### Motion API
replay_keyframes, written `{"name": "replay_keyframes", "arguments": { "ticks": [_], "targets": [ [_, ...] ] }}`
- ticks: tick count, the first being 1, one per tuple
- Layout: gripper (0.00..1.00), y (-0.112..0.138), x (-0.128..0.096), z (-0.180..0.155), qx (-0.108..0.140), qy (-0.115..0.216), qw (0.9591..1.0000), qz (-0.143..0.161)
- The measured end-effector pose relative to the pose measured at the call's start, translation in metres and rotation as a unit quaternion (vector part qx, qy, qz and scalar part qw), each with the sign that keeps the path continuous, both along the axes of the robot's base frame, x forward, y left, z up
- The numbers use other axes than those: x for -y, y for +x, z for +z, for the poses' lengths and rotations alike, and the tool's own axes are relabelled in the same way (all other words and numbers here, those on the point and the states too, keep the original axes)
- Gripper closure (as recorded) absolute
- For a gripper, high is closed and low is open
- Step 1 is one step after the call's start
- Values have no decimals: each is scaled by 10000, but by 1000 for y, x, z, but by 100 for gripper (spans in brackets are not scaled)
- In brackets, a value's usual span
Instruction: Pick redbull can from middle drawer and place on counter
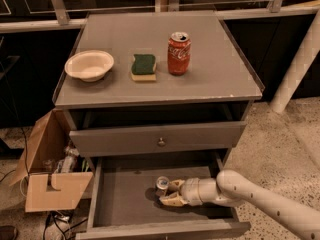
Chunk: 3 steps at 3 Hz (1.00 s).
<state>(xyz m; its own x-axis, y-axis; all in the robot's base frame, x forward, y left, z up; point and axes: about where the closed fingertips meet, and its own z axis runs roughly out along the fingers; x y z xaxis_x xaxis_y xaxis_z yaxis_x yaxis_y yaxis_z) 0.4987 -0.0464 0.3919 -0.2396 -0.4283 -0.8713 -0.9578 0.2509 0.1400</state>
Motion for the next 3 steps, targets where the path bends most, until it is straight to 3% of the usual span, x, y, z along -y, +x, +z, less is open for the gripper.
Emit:
{"name": "replay_keyframes", "arguments": {
  "ticks": [1,3],
  "targets": [
    [100,-3,-5,14,119,-46,9999,-79],
    [100,-19,-14,83,668,-194,9969,-371]
  ]
}}
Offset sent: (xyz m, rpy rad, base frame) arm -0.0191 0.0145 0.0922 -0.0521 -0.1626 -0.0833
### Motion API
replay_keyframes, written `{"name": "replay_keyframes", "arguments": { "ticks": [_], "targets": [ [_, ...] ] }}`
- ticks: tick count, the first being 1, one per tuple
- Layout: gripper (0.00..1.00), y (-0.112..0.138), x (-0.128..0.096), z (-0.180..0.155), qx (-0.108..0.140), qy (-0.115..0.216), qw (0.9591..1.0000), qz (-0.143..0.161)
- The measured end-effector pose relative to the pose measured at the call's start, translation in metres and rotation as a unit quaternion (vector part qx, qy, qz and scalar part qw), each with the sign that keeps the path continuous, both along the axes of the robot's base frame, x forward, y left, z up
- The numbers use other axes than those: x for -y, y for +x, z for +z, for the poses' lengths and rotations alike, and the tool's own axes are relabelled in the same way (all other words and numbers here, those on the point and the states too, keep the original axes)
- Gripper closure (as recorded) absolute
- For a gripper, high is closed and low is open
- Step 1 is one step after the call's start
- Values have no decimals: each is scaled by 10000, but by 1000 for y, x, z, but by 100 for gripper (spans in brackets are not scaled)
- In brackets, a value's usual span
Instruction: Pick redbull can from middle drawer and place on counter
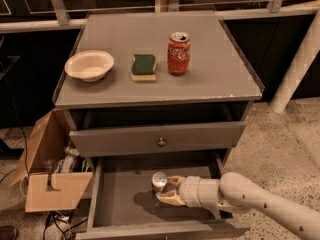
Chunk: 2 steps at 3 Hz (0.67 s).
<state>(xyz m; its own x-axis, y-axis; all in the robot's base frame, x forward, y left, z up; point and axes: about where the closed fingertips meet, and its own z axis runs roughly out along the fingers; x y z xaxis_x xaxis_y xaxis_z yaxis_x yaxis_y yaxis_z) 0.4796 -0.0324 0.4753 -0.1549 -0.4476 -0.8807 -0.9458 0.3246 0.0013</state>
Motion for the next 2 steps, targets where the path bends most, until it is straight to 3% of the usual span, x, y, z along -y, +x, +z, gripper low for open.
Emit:
{"name": "replay_keyframes", "arguments": {
  "ticks": [1,2],
  "targets": [
    [100,-13,3,33,172,-186,9995,-178],
    [100,-15,4,37,207,-238,9994,-162]
  ]
}}
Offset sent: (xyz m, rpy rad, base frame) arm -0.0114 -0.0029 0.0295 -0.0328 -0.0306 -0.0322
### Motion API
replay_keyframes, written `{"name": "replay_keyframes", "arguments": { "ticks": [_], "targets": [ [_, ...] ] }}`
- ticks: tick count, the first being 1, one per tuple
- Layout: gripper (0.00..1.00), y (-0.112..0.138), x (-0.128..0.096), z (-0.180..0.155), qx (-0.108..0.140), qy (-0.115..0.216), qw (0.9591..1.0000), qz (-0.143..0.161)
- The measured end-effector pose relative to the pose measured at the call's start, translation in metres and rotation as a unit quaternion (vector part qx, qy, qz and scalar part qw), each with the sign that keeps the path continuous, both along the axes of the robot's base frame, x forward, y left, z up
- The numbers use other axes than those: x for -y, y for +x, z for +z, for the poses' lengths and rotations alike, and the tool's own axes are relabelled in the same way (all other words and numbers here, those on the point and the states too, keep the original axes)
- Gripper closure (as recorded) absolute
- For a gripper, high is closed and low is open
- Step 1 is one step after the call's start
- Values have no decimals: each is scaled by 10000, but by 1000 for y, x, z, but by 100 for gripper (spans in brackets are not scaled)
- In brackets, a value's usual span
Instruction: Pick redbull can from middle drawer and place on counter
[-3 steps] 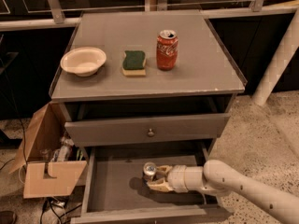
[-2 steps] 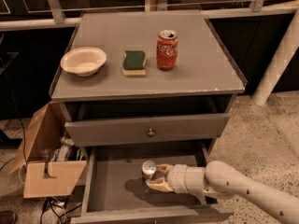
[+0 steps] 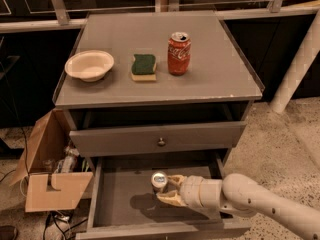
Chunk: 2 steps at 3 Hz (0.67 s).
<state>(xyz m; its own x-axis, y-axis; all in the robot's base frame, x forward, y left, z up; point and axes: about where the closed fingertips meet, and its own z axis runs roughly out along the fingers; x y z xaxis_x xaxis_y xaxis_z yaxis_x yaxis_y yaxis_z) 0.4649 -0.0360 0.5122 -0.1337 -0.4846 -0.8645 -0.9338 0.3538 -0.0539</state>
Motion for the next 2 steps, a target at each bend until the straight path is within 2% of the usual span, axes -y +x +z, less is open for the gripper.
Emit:
{"name": "replay_keyframes", "arguments": {
  "ticks": [1,2],
  "targets": [
    [100,5,14,8,-176,-68,9996,-218],
    [100,9,42,39,-218,-157,9982,-536]
  ]
}}
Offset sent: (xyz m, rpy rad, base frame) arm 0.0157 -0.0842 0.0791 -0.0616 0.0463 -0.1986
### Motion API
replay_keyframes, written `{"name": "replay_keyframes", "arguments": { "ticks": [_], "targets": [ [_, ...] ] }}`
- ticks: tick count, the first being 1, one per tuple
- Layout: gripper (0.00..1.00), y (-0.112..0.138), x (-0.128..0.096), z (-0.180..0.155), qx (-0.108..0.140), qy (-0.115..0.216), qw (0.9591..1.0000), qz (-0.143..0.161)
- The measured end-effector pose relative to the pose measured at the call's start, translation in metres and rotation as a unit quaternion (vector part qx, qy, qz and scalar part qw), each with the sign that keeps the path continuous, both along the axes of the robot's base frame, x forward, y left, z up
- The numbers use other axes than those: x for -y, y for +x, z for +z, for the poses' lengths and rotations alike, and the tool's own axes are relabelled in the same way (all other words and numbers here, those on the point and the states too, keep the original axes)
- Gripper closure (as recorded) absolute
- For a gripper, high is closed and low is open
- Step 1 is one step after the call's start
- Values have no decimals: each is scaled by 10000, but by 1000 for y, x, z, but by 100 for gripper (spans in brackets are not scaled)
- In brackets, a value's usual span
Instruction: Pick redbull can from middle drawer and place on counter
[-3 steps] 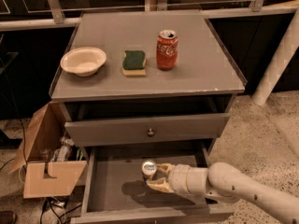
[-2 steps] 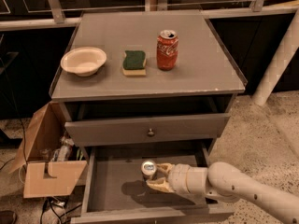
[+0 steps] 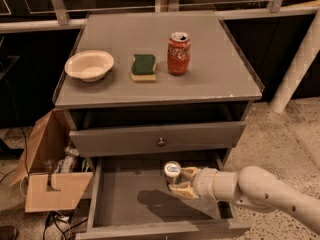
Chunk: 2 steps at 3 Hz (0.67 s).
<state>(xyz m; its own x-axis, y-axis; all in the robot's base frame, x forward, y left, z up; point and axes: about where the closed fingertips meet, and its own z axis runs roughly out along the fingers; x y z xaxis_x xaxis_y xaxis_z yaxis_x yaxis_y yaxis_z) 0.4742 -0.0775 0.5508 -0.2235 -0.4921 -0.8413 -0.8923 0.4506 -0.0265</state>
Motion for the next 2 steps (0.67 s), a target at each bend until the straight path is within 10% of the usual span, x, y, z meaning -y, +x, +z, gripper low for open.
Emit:
{"name": "replay_keyframes", "arguments": {
  "ticks": [2],
  "targets": [
    [100,5,39,43,165,-169,9991,-365]
  ]
}}
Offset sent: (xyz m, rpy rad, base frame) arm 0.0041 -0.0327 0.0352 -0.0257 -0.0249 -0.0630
